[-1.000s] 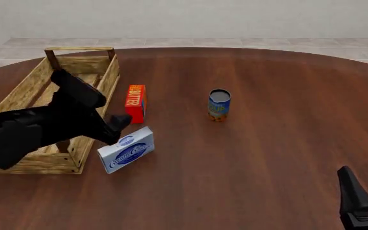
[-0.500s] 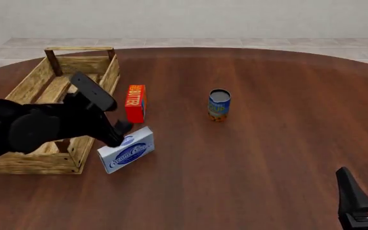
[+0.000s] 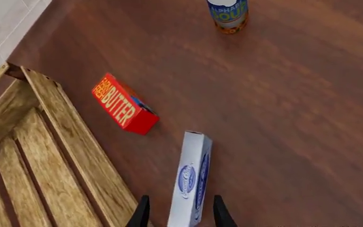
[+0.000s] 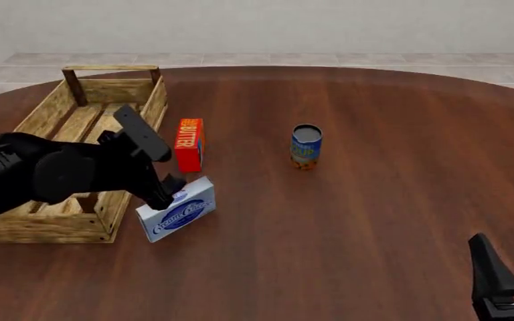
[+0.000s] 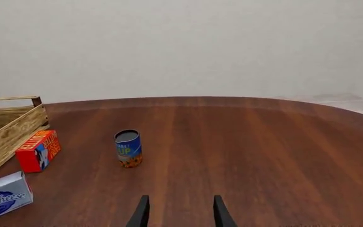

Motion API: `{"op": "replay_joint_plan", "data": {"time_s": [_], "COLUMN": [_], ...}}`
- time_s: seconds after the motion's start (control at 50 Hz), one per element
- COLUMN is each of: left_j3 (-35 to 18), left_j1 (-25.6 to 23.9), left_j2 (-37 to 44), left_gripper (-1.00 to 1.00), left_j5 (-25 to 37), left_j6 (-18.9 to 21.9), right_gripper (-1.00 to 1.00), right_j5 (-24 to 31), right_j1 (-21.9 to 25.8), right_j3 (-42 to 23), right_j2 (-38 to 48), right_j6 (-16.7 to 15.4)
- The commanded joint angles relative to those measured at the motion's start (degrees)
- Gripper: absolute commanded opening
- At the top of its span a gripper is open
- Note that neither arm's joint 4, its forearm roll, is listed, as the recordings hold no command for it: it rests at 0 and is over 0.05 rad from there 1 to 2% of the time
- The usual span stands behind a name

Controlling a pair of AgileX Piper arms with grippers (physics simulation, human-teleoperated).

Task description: Pick up the cream cheese and put it in the tray.

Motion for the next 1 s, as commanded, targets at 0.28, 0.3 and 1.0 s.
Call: {"op": "replay_joint_plan", "data": {"time_s": [0.28,0.3,1.0], "left_j3": [-1.0,-1.0,-1.5], "left_j1": [1.5,1.6,4.6], "left_j2": [5.5,5.8,12.3], "left_gripper": [1.00,1.00,1.00], "left_j5": [1.2,1.2,-0.4], "left_j6": [4.8,5.0,8.6], "right_gripper": [1.00,1.00,1.00], "right_j5": [2.3,2.4,0.9], "right_j1": [0.3,0.3,0.8], "right_j3": [-2.2,-2.2,-0.5], "right_j2": [0.1,0.1,0.0], "right_j6": [0.3,0.3,0.0]}}
